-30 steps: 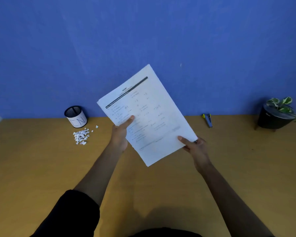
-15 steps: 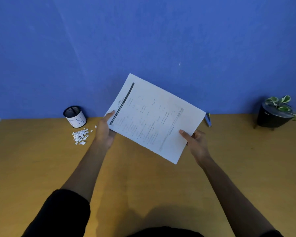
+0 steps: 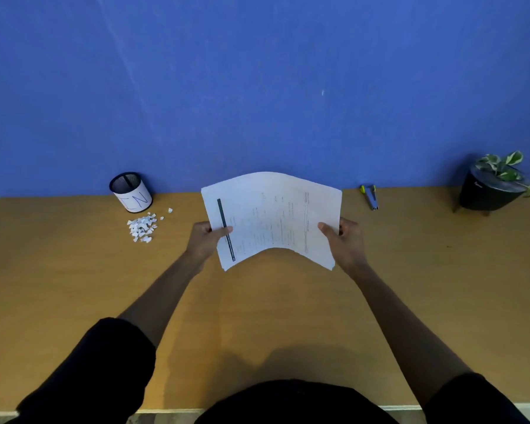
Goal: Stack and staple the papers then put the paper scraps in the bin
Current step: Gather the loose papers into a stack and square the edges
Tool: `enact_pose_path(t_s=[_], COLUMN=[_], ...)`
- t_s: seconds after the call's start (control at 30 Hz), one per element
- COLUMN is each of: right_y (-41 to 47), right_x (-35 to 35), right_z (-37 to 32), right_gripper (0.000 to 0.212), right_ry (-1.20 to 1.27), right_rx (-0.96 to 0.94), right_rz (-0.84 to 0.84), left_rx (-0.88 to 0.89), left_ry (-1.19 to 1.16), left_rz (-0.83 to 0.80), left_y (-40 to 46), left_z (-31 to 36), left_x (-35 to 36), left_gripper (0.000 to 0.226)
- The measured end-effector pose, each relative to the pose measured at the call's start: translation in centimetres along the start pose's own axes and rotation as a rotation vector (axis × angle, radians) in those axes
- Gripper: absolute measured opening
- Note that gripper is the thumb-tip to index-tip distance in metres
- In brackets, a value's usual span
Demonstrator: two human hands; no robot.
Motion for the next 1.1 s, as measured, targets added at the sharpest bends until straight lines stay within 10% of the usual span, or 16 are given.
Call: enact_pose_path(t_s=[0.7, 1.1], right_y=[-1.9, 2.6], right_x=[1.9, -4.6], right_z=[5.4, -2.5], right_gripper=[0.028, 0.031], right_ry=[-0.011, -0.079], right_rx=[0.199, -0.096], right_rz=[-0.018, 0.165], left_rx=[-0.010, 0.207], left_ry=[0.026, 0.386], left_rz=[0.137, -0.029], left_y=[-1.4, 0.5], left_z=[-3.1, 6.6], left_x=[2.1, 2.2], left_gripper=[0.023, 0.024])
Point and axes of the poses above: each hand's wrist, its own y-axis towards the middle knuckle, its own x-axis out of the palm, z = x × y, the point moved 6 cm from there along y, towards the middle knuckle, and after that the axes turned 9 degrees about -y, right-handed, at the moved point
